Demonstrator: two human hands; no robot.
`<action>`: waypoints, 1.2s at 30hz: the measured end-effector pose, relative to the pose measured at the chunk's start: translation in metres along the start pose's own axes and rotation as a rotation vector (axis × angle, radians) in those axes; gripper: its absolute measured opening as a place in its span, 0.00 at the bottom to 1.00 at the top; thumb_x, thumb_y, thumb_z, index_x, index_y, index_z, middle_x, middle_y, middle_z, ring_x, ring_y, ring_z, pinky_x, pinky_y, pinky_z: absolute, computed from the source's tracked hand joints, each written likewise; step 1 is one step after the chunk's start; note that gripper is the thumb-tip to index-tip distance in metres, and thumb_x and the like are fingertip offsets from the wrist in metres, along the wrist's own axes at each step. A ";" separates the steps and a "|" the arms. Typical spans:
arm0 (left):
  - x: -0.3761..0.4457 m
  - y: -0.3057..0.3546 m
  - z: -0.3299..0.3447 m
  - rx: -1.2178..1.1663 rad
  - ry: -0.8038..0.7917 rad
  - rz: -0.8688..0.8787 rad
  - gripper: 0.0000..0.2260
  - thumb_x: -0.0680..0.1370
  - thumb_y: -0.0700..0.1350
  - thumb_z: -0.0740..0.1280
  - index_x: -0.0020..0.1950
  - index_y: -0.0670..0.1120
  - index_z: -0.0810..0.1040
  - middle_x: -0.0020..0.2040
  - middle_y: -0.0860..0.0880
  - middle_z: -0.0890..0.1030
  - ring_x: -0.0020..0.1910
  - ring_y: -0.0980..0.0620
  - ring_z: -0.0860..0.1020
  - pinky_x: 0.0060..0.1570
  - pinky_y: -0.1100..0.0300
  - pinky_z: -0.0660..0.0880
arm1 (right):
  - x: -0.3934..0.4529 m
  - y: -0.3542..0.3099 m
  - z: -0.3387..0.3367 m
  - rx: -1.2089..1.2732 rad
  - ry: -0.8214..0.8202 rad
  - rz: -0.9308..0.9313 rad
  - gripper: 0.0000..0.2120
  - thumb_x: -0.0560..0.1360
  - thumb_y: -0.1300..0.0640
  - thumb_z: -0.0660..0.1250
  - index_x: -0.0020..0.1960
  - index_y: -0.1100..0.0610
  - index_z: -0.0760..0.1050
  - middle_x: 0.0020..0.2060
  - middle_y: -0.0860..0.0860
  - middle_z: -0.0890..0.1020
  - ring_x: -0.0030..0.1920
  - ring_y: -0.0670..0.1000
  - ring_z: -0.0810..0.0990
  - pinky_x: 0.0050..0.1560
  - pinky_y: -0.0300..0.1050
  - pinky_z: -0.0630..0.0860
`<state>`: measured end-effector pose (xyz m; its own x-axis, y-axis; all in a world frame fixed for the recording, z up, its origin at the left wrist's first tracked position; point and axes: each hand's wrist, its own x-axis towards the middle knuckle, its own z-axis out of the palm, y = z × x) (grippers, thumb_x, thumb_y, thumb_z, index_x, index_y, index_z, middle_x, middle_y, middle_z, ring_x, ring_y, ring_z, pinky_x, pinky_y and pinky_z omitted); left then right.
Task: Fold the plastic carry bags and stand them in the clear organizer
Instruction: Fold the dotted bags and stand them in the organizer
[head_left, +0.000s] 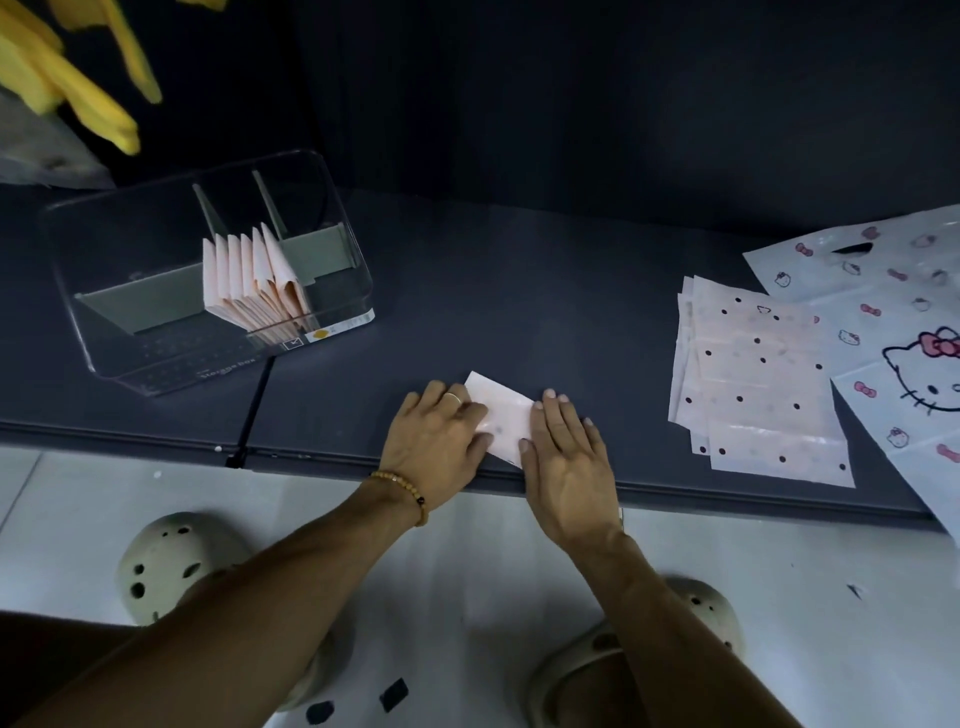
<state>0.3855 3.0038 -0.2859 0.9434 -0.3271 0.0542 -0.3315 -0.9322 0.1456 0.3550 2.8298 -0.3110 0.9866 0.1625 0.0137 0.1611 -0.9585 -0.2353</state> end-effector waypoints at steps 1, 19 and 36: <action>0.002 0.000 0.000 0.027 0.012 0.039 0.15 0.76 0.52 0.63 0.57 0.47 0.79 0.56 0.48 0.78 0.56 0.45 0.72 0.52 0.51 0.68 | 0.000 0.002 0.002 0.004 -0.002 -0.011 0.23 0.82 0.52 0.55 0.74 0.62 0.63 0.75 0.56 0.62 0.76 0.55 0.57 0.74 0.54 0.53; 0.018 -0.048 0.021 -0.051 -0.169 0.226 0.24 0.83 0.48 0.50 0.78 0.45 0.49 0.78 0.51 0.48 0.77 0.55 0.46 0.72 0.63 0.37 | 0.001 0.006 -0.005 -0.034 -0.126 -0.054 0.26 0.83 0.49 0.47 0.78 0.59 0.50 0.78 0.53 0.51 0.77 0.51 0.45 0.76 0.51 0.42; 0.047 -0.007 -0.021 -0.542 -0.264 -0.137 0.01 0.78 0.44 0.64 0.48 0.49 0.74 0.50 0.48 0.78 0.49 0.48 0.77 0.50 0.55 0.73 | 0.020 -0.006 -0.026 0.412 -0.111 0.207 0.33 0.79 0.48 0.62 0.78 0.57 0.52 0.76 0.52 0.60 0.76 0.52 0.56 0.75 0.46 0.54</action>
<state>0.4325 2.9980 -0.2637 0.9236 -0.3016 -0.2367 -0.0958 -0.7795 0.6191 0.3740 2.8328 -0.2845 0.9847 0.0239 -0.1729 -0.0837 -0.8043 -0.5882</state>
